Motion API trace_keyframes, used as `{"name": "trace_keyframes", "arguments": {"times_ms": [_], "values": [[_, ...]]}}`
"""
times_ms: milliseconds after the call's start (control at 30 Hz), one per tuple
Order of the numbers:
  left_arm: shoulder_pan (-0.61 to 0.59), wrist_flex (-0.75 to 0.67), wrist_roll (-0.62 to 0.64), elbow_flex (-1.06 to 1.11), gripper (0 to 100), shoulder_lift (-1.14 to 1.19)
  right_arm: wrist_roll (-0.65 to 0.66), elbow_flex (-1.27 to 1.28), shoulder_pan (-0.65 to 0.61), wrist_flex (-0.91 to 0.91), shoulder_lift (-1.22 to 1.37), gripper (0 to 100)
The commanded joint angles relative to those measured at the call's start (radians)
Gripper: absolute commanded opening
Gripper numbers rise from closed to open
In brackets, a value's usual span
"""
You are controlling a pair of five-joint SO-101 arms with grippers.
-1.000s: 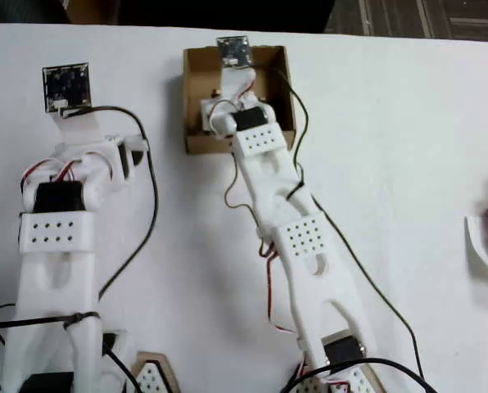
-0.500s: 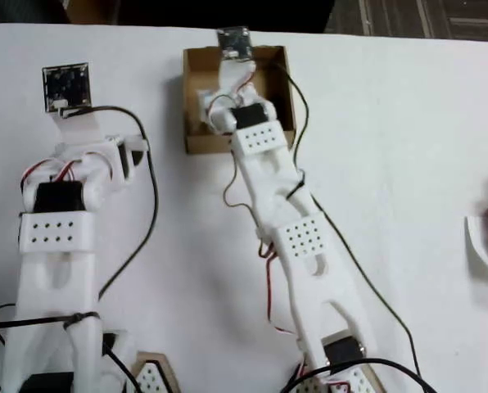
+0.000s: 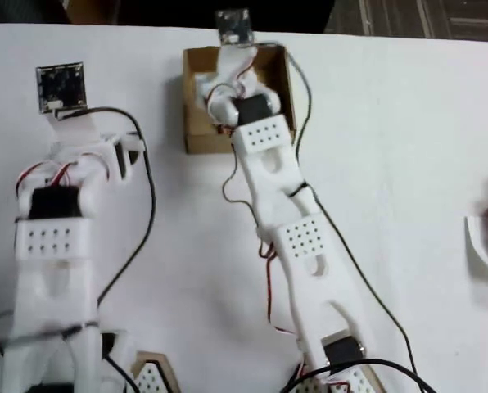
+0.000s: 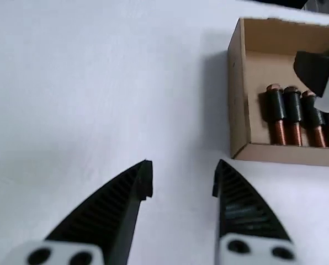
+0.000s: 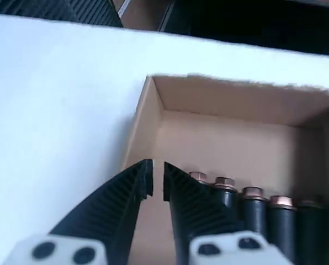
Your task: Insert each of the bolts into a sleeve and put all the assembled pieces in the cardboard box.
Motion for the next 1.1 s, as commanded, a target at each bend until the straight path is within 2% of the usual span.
{"name": "trace_keyframes", "arguments": {"times_ms": [0, 100, 267, 467, 567, 667, 767, 1067], "values": [[0.020, 0.052, -0.118, -0.004, 6, -0.216, -0.005, -0.077, 0.018, 0.188, -0.157, 2.0], [0.068, 0.124, -0.163, 0.056, 3, -0.384, -0.005, -0.075, 0.018, 0.323, -0.243, 2.1], [0.081, 0.138, -0.161, 0.283, 11, -0.623, -0.005, -0.077, 0.022, 0.438, -0.414, 2.1], [0.087, 0.175, -0.161, 0.478, 14, -0.802, -0.003, -0.077, 0.130, 0.552, -0.631, 2.1], [0.084, 0.175, -0.157, 0.539, 14, -0.845, 0.003, -0.075, 0.176, 0.598, -0.713, 2.1], [0.086, 0.175, -0.081, 0.599, 15, -0.862, 0.077, -0.077, 0.182, 0.596, -0.776, 2.1], [0.087, 0.175, -0.041, 0.638, 15, -0.864, 0.087, -0.077, 0.182, 0.596, -0.843, 2.1], [0.089, 0.183, -0.046, 0.645, 15, -0.864, 0.091, -0.072, 0.208, 0.596, -1.072, 2.1]]}}
